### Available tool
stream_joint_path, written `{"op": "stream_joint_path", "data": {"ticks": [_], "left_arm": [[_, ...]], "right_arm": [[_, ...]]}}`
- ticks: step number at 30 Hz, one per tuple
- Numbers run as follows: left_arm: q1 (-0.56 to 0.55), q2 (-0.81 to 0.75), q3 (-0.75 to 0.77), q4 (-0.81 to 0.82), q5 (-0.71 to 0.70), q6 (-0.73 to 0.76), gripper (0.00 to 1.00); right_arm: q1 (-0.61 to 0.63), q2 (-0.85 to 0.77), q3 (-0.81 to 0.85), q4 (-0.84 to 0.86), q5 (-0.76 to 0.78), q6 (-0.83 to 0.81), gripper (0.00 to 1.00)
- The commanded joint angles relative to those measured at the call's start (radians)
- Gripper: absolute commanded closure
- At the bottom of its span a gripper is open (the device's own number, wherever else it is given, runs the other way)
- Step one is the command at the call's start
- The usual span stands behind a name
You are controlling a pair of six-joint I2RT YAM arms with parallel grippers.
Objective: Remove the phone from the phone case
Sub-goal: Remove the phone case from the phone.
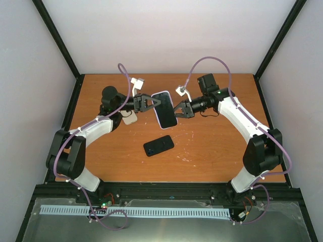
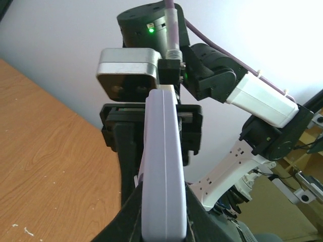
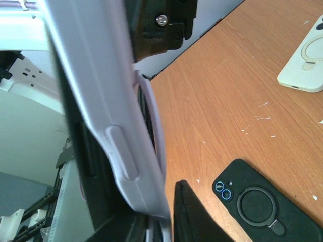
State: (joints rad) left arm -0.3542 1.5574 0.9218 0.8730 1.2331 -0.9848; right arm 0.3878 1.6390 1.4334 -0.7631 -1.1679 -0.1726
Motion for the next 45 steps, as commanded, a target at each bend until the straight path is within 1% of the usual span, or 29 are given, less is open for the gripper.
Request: {"op": "stream_joint_path", "data": {"ticks": [1,2,3,4,5,6,7,8,11,13,16,19,20,22,26,29,34,38,41,43,45], "left_arm": [[-0.14,0.047,-0.005,-0.176,0.302,0.05,1.0],[-0.14,0.048,0.013,-0.202,0.288,0.069,1.0],[-0.14,0.053,0.031,-0.221,0.258,0.081,1.0],[-0.138,0.059,0.061,-0.245,0.223,0.091,0.97],[-0.134,0.069,0.086,-0.274,0.181,0.103,0.91],[-0.13,0.079,0.111,-0.301,0.139,0.112,0.78],[-0.123,0.09,0.136,-0.318,0.09,0.116,0.56],[-0.116,0.097,0.151,-0.32,0.041,0.112,0.48],[-0.098,0.095,0.174,-0.349,-0.126,0.087,0.41],[-0.092,0.078,0.178,-0.465,-0.276,0.13,0.35],[-0.093,0.056,0.139,-0.585,-0.458,0.176,0.34],[-0.096,0.049,0.093,-0.669,-0.582,0.211,0.35],[-0.1,0.049,0.081,-0.689,-0.614,0.224,0.36],[-0.121,0.047,0.069,-0.728,-0.679,0.264,0.38],[-0.214,0.061,0.106,-0.802,-0.8,0.353,0.39],[-0.287,0.102,0.151,-0.849,-0.885,0.408,0.39],[-0.415,0.18,0.261,-0.927,-1.036,0.536,0.39],[-0.496,0.219,0.331,-0.942,-1.164,0.628,0.39],[-0.532,0.237,0.361,-0.936,-1.181,0.669,0.39],[-0.546,0.239,0.365,-0.913,-1.174,0.693,0.39],[-0.565,0.239,0.36,-0.893,-1.201,0.727,0.39]], "right_arm": [[0.037,-0.019,0.106,0.318,-0.1,0.094,0.91],[0.033,-0.029,0.08,0.341,-0.064,0.119,0.96],[0.021,-0.044,0.041,0.385,-0.039,0.16,0.97],[0.0,-0.058,-0.011,0.451,-0.038,0.208,0.97],[-0.025,-0.07,-0.057,0.51,-0.037,0.259,0.97],[-0.051,-0.077,-0.096,0.539,-0.024,0.286,0.97],[-0.073,-0.081,-0.123,0.523,-0.001,0.286,0.97],[-0.095,-0.084,-0.146,0.491,0.026,0.265,0.97],[-0.157,-0.098,-0.243,0.439,0.115,0.217,0.97],[-0.214,-0.108,-0.325,0.443,0.157,0.219,0.97],[-0.259,-0.11,-0.43,0.446,0.175,0.213,0.97],[-0.28,-0.123,-0.508,0.469,0.209,0.21,0.97],[-0.283,-0.134,-0.526,0.48,0.242,0.213,0.97],[-0.286,-0.158,-0.549,0.494,0.36,0.24,0.97],[-0.286,-0.184,-0.558,0.491,0.585,0.335,0.97],[-0.285,-0.197,-0.572,0.498,0.669,0.41,0.97],[-0.285,-0.206,-0.572,0.489,0.69,0.499,0.97],[-0.286,-0.185,-0.531,0.428,0.664,0.549,0.97],[-0.285,-0.13,-0.472,0.334,0.625,0.592,0.97],[-0.286,-0.074,-0.433,0.265,0.594,0.6,0.97],[-0.285,-0.043,-0.405,0.21,0.592,0.597,0.97]]}}
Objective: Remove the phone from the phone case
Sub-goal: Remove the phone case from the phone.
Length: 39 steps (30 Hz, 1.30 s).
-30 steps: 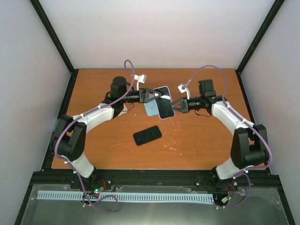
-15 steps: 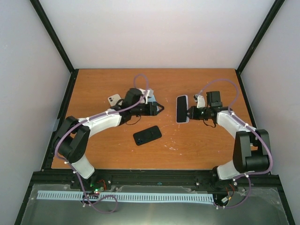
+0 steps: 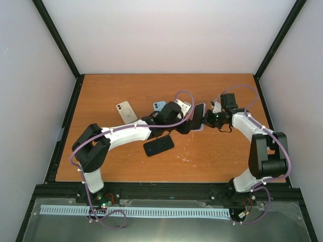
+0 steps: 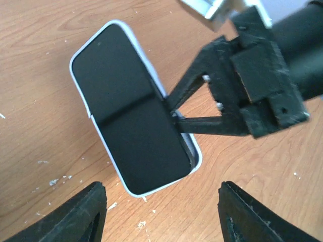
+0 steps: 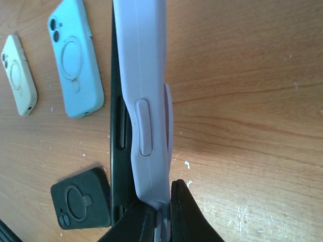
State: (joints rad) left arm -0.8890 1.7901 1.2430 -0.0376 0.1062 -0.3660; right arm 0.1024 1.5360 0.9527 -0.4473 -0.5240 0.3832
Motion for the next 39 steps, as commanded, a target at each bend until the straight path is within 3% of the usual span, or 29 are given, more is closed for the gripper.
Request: {"op": "stream_joint_path", "data": {"ticks": [1,6,21,39], "left_arm": [[-0.039,0.01,0.039,0.025,-0.086,0.125,0.39],[-0.088,0.03,0.022,0.059,-0.144,0.187,0.4],[-0.103,0.093,-0.076,0.216,-0.07,0.158,0.46],[-0.117,0.196,-0.011,0.24,-0.087,0.194,0.53]], "right_arm": [[-0.001,0.069,0.084,-0.133,-0.043,0.047,0.97],[0.0,0.102,0.095,-0.169,-0.009,0.089,0.97],[0.0,0.149,0.096,-0.143,0.058,0.134,0.97],[0.0,0.131,0.103,-0.129,0.013,0.136,0.97]]}}
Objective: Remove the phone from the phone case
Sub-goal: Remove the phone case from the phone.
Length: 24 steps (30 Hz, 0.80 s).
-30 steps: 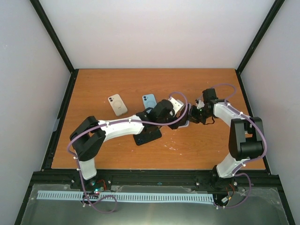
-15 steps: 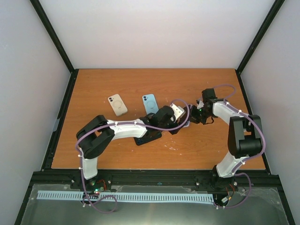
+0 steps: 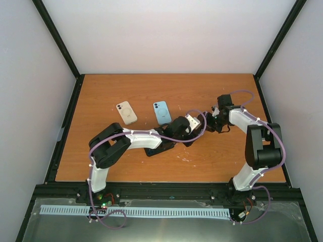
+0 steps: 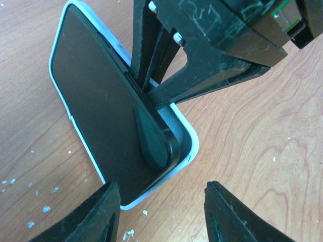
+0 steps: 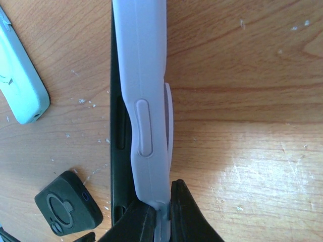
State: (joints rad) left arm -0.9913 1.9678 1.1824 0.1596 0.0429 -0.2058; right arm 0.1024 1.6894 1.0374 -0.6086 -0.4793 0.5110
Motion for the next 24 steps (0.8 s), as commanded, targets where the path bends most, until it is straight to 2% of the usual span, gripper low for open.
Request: {"op": "stream_joint_path", "data": {"ticks": [1,19,21,24], "left_arm": [[-0.015,0.022,0.054,0.044,-0.033,0.034,0.54],[-0.018,0.071,0.117,0.021,-0.129,0.118,0.57],[-0.02,0.075,0.12,0.021,-0.134,0.14,0.62],[-0.029,0.086,0.129,0.015,-0.173,0.192,0.65]], "right_arm": [[0.0,-0.023,0.015,0.034,-0.033,0.01,0.97],[0.0,-0.041,-0.013,0.056,-0.061,0.01,0.97],[0.0,-0.04,-0.015,0.057,-0.063,0.009,0.97],[0.0,-0.038,-0.02,0.062,-0.075,0.008,0.97]]}}
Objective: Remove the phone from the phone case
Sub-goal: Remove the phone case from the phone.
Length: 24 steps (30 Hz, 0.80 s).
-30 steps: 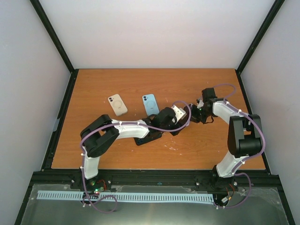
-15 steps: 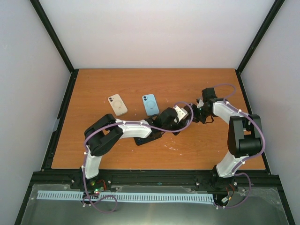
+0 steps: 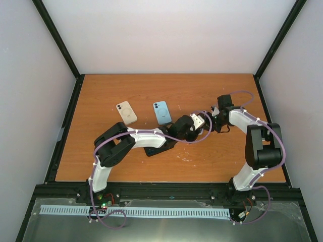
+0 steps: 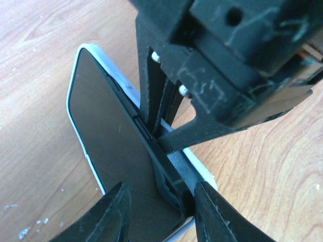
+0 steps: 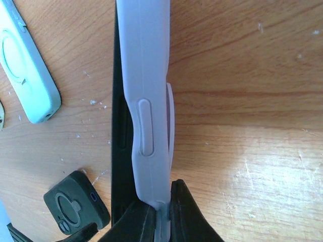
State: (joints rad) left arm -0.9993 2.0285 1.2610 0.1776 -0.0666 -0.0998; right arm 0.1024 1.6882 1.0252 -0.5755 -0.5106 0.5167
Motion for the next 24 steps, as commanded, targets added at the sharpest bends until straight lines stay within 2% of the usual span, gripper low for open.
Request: {"op": "stream_joint_path", "data": {"ticks": [1,7,16,24], "left_arm": [[-0.025,0.029,0.05,-0.002,-0.085,0.107,0.65],[-0.057,0.036,0.018,0.037,-0.195,0.222,0.59],[-0.084,0.052,-0.05,0.169,-0.336,0.354,0.61],[-0.084,0.06,-0.099,0.254,-0.388,0.441,0.64]], "right_arm": [[0.001,-0.035,-0.008,0.03,-0.046,0.003,0.97],[0.0,-0.03,-0.007,0.032,-0.067,0.006,0.97],[0.0,-0.031,-0.016,0.034,-0.113,0.02,0.97],[-0.001,-0.053,-0.028,0.041,-0.147,0.032,0.97]]}}
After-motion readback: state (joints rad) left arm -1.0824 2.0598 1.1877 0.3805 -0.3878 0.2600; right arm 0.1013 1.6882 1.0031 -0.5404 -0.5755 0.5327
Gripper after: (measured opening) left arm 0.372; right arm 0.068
